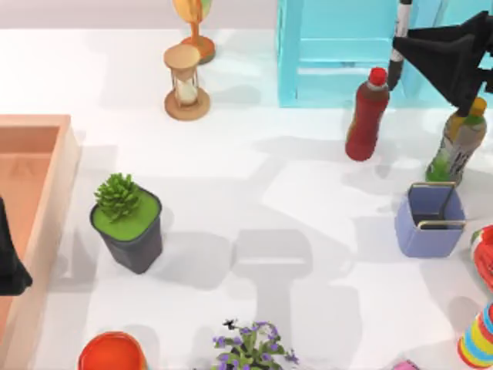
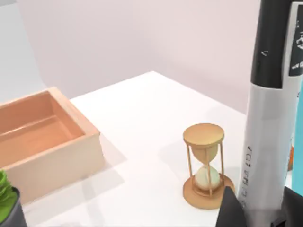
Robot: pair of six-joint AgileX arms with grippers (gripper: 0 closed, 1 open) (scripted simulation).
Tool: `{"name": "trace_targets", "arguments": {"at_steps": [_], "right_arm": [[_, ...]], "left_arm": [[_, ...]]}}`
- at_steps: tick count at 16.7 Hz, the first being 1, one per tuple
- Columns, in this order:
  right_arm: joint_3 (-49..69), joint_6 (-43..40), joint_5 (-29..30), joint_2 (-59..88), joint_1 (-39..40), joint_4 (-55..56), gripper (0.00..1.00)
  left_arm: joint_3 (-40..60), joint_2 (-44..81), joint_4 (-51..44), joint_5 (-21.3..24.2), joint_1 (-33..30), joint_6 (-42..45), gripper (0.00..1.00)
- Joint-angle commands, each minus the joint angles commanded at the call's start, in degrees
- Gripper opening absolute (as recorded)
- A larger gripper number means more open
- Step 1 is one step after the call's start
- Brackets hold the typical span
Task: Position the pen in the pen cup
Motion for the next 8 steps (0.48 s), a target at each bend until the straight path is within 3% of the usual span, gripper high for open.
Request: {"name": "trace_targets", "arguments": {"at_steps": [4, 8], "right_arm": [[-14.1, 3.1, -8.9, -4.2, -9.2, 21.3, 0.00], [-23.3, 5.1, -14.1, -5.6, -14.7, 33.1, 0.00]], "left_arm": [[0.0, 0.0, 0.0, 0.0, 0.0, 0.0, 1.00], [0.0, 0.0, 0.0, 0.0, 0.0, 0.0, 1.00]]}}
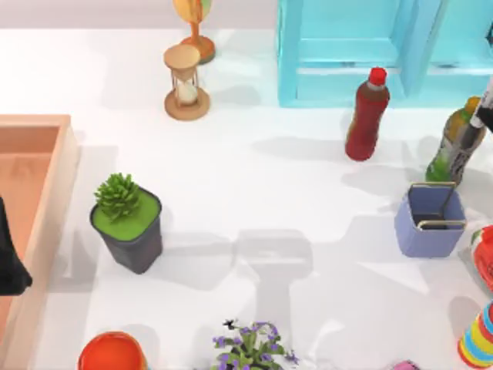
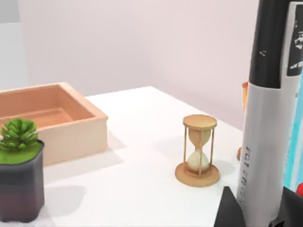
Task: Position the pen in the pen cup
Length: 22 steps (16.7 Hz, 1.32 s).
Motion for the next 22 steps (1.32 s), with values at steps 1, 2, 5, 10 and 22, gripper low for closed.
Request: {"name": "trace_targets", "arguments": {"at_steps": [1, 2, 5, 10, 22], "right_arm": [[-1.2, 0.3, -0.6, 0.0, -0.7, 1.4, 0.00], [-1.9, 0.4, -0.9, 0.1, -1.1, 2.1, 0.00], [-2.1, 0.5, -0.9, 0.1, -1.2, 2.3, 0.00], [-2.1, 0.5, -1.4, -0.1, 1.3, 3.5, 0.00], [-1.9, 0.0, 0.0, 0.7, -0.2, 2.3, 0.00]], "left_arm": [[0.0, 0.0, 0.0, 0.0, 0.0, 0.0, 1.00], [0.0, 0.0, 0.0, 0.0, 0.0, 0.0, 1.00], [0.0, 0.0, 0.0, 0.0, 0.0, 0.0, 1.00], [0.0, 0.0, 0.0, 0.0, 0.0, 0.0, 1.00], [0.0, 0.0, 0.0, 0.0, 0.0, 0.0, 1.00]]}}
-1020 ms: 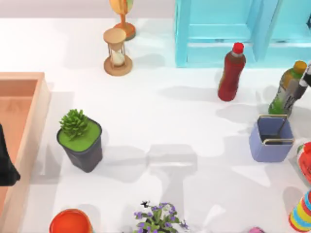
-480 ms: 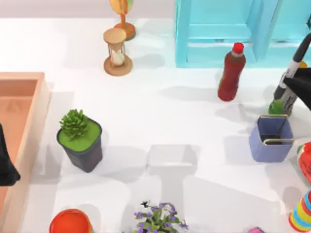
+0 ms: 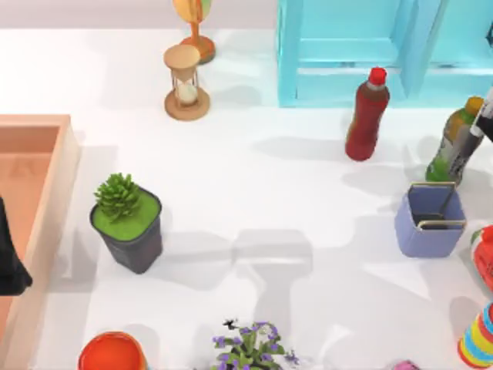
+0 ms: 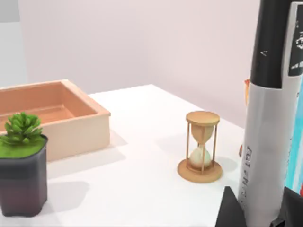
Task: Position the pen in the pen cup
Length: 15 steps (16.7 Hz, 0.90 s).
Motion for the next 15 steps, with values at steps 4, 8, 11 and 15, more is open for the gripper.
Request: {"name": "trace_targets", "arguments": {"at_steps": [4, 8, 11, 15], "right_arm": [[0.0, 0.0, 0.0, 0.0, 0.0, 0.0, 0.08], [0.0, 0.0, 0.0, 0.0, 0.0, 0.0, 0.38], [0.0, 0.0, 0.0, 0.0, 0.0, 0.0, 0.60], [0.0, 0.0, 0.0, 0.0, 0.0, 0.0, 0.90]], "left_arm": [[0.0, 0.0, 0.0, 0.0, 0.0, 0.0, 1.00], [0.0, 0.0, 0.0, 0.0, 0.0, 0.0, 1.00], [0.0, 0.0, 0.0, 0.0, 0.0, 0.0, 1.00], [0.0, 0.0, 0.0, 0.0, 0.0, 0.0, 1.00]]}}
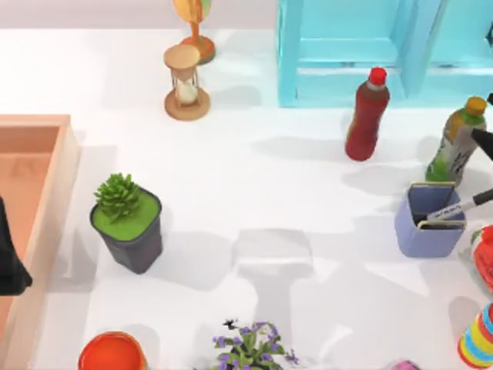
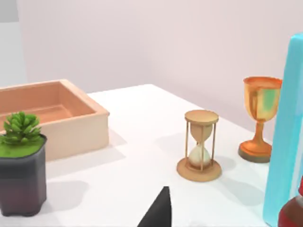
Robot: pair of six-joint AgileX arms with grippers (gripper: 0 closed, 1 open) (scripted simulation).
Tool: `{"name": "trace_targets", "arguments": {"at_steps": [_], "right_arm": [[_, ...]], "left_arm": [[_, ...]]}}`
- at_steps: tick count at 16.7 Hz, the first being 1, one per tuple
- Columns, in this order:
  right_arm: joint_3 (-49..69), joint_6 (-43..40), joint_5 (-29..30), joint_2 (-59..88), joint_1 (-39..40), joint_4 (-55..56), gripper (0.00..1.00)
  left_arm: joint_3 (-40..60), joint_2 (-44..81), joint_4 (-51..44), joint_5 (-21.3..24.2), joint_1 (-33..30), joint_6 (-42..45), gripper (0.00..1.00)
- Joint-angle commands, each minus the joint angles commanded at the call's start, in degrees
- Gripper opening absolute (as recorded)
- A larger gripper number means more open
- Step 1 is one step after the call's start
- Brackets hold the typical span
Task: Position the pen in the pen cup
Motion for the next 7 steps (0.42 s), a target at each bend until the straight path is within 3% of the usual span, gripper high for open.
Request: {"name": "trace_targets", "arguments": {"at_steps": [2, 7], "right_arm": [[0.0, 0.0, 0.0, 0.0, 0.0, 0.0, 1.00], [0.0, 0.0, 0.0, 0.0, 0.0, 0.0, 1.00]], "left_arm": [[0.0, 0.0, 0.0, 0.0, 0.0, 0.0, 1.00], [0.0, 0.0, 0.0, 0.0, 0.0, 0.0, 1.00]]}}
